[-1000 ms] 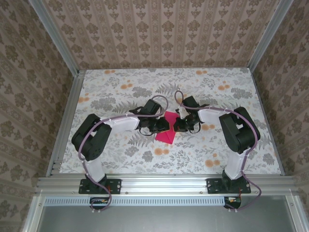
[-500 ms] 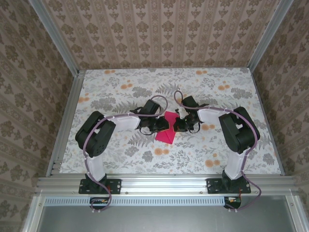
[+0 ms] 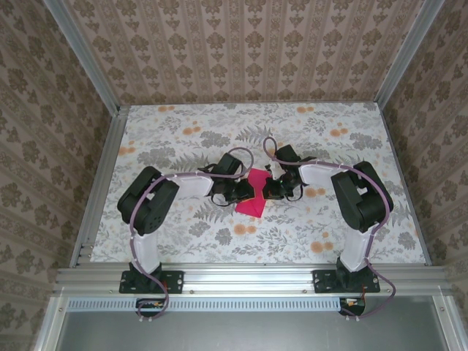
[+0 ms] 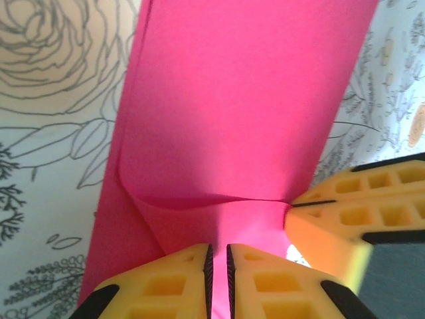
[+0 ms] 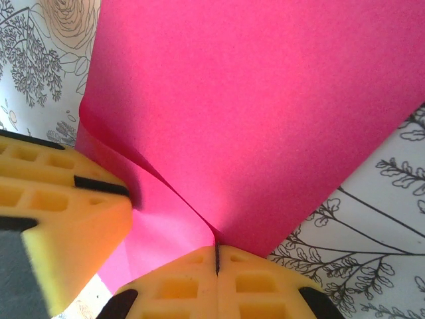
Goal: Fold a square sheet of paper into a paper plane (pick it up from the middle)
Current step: Fold the triangle a second time at the center of the table.
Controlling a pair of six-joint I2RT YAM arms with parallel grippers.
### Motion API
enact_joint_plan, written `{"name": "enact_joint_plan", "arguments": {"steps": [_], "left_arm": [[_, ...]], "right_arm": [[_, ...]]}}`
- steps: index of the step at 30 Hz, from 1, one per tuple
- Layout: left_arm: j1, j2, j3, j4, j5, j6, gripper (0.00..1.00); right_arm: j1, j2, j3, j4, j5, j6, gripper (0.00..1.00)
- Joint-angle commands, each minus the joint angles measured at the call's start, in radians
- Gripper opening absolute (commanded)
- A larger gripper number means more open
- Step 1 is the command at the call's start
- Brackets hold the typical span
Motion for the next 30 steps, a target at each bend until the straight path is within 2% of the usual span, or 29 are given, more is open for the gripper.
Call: {"name": "enact_joint_plan", "arguments": {"steps": [1, 8, 10, 15, 18, 26, 30], "left_arm": [[0.009, 0.038, 0.005, -0.063, -0.012, -0.022, 0.17], [0.006, 0.071, 0.052, -0.203, -0.049, -0.034, 0.16], [0.006, 0.081, 0.063, -0.25, -0.063, -0.036, 0.15], [0.001, 0.102, 0.072, -0.29, -0.074, -0.052, 0.14], [0.001, 0.107, 0.075, -0.297, -0.078, -0.057, 0.14], [-0.001, 0.11, 0.078, -0.299, -0.078, -0.057, 0.14], [-0.002, 0.111, 0.077, -0.298, -0.076, -0.059, 0.14]], "right_arm": [[0.0, 0.042, 0.001, -0.057, 0.102, -0.015, 0.04], [0.001, 0.03, 0.018, -0.069, 0.095, -0.003, 0.05], [0.0, 0.009, 0.028, -0.073, 0.086, 0.011, 0.09], [0.0, -0.118, 0.015, -0.072, 0.099, 0.056, 0.28], [0.0, -0.205, -0.034, -0.058, 0.116, 0.075, 0.31], [0.068, -0.293, -0.142, -0.02, 0.024, 0.139, 0.17], [0.137, -0.276, -0.157, 0.018, 0.001, 0.168, 0.14]]}}
